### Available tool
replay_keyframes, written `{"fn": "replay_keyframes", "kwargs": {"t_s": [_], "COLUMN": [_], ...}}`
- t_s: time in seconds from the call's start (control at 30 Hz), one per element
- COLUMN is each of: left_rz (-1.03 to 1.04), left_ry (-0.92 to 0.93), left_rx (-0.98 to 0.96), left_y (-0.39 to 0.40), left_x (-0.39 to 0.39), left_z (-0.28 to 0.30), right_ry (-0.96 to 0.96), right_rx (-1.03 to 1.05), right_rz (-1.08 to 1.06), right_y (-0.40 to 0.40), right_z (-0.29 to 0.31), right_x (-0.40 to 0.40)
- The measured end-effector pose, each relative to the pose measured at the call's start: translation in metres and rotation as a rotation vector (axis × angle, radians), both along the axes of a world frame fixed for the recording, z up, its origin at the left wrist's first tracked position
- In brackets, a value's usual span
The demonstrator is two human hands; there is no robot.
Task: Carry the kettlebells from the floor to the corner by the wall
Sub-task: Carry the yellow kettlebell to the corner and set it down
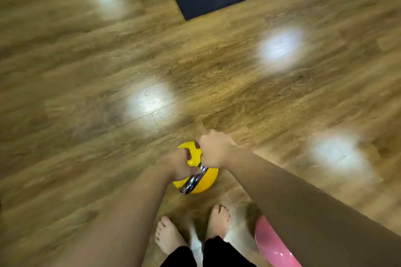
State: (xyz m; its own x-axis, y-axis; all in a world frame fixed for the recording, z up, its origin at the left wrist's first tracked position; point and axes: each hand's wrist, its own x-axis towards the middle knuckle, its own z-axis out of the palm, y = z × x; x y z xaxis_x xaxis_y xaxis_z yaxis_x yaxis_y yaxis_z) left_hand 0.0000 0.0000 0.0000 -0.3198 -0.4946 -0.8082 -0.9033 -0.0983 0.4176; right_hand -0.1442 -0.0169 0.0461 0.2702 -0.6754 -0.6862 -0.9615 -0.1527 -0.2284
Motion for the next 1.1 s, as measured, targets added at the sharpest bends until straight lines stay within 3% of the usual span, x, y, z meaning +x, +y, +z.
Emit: {"fn": "replay_keyframes", "kwargs": {"t_s": [0.17, 0.27, 0.43, 0.67, 0.87, 1.1], "left_rz": [0.050, 0.227, 0.336, 0.275, 0.099, -0.018], "left_ry": [0.065, 0.127, 0.135, 0.078, 0.084, 0.088], "left_rx": [0.238, 0.287, 0.225, 0.149, 0.171, -0.036], "left_y": [0.031, 0.047, 0.059, 0.084, 0.074, 0.072], "left_x": [-0.017, -0.026, -0.029, 0.000, 0.022, 0.049], "left_z": [-0.067, -0.087, -0.077, -0.069, -0.022, 0.105], "right_ry": [0.100, 0.123, 0.190, 0.190, 0.073, -0.013], "right_rx": [0.153, 0.153, 0.193, 0.278, 0.303, 0.268], "right_rz": [0.343, 0.481, 0.491, 0.409, 0.296, 0.275], "right_y": [0.017, 0.019, 0.021, 0.051, 0.064, 0.062], "right_z": [-0.060, -0.078, -0.079, -0.077, -0.040, 0.076], "right_x": [-0.003, -0.002, 0.012, 0.032, 0.035, 0.049]}}
